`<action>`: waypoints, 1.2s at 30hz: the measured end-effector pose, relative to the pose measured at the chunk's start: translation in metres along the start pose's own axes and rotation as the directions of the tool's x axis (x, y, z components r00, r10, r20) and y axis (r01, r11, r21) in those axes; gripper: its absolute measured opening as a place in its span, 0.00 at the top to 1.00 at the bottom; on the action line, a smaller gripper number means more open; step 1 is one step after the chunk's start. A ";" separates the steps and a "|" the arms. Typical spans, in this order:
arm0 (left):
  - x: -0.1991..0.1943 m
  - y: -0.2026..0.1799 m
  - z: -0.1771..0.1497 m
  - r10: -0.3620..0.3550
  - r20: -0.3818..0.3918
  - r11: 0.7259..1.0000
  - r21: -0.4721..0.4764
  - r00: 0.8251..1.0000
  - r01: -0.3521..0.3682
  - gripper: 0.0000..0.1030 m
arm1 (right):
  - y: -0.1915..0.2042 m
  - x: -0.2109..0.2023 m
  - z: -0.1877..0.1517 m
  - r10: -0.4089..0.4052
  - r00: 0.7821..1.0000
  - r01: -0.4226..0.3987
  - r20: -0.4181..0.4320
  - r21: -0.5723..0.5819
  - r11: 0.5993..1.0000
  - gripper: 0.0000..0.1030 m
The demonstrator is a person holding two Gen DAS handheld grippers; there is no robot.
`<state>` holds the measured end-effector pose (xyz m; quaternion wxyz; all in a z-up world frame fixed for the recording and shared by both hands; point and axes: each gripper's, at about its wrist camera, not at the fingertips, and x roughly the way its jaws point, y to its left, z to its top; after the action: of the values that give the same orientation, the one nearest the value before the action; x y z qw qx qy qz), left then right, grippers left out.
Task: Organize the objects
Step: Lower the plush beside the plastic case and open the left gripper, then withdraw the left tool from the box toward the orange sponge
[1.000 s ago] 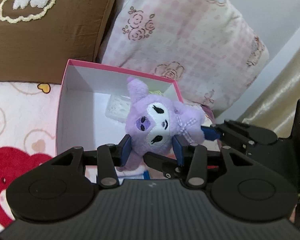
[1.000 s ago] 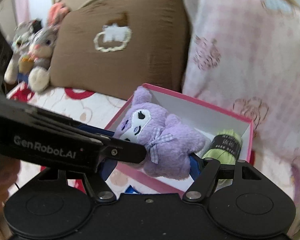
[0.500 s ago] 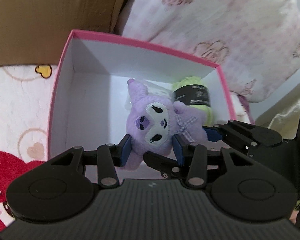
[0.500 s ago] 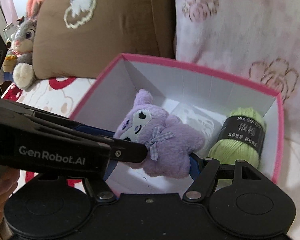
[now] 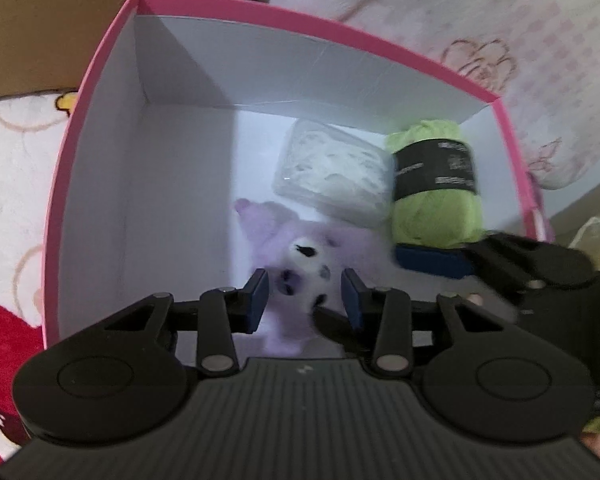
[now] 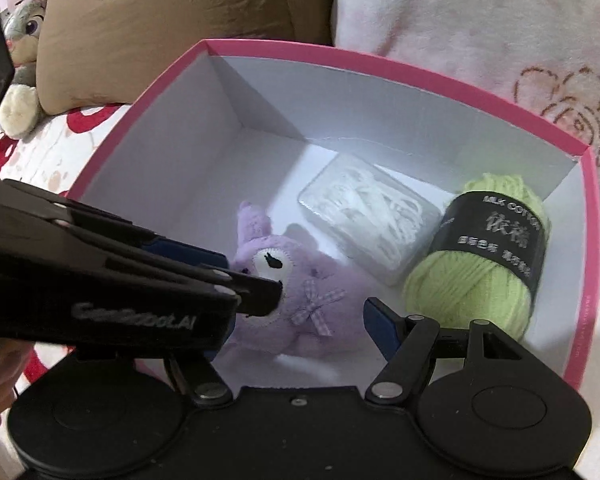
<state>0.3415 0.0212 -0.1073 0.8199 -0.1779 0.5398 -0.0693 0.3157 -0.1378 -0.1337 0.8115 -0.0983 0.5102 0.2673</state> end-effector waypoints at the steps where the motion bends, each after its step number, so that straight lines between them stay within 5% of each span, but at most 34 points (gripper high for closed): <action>1: 0.001 0.000 -0.001 0.015 0.007 1.000 0.005 1.000 -0.015 0.63 | -0.001 -0.001 -0.001 -0.009 1.000 0.009 -0.001 -0.003 1.000 0.29; 3: 0.005 0.000 -0.001 0.044 0.012 0.999 0.006 0.999 -0.044 0.64 | -0.005 -0.001 -0.003 -0.012 1.000 0.012 -0.003 -0.002 1.000 0.53; 6: 0.009 -0.001 -0.002 0.073 0.022 0.997 0.014 0.997 -0.074 0.64 | -0.008 -0.007 -0.008 -0.039 0.999 0.039 0.003 0.002 0.999 0.57; 16: 0.018 -0.008 -0.001 -0.002 0.015 0.998 -0.065 1.000 0.003 0.66 | -0.012 -0.039 -0.018 -0.066 0.993 0.066 0.097 0.004 0.998 0.57; 26: -0.042 -0.012 -0.012 0.026 0.090 0.998 0.058 0.996 -0.032 0.66 | -0.016 -0.091 -0.052 -0.021 0.975 -0.003 0.221 0.108 0.994 0.56; 36: -0.118 -0.024 -0.044 0.004 0.151 0.983 0.183 0.989 -0.032 0.63 | 0.018 -0.151 -0.078 -0.044 0.947 0.022 0.320 0.074 0.997 0.47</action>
<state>0.2555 0.0256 -0.0127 0.8717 -0.1007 0.4694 -0.0980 0.1950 -0.2069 -0.0343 0.8910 -0.0336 0.3788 0.2481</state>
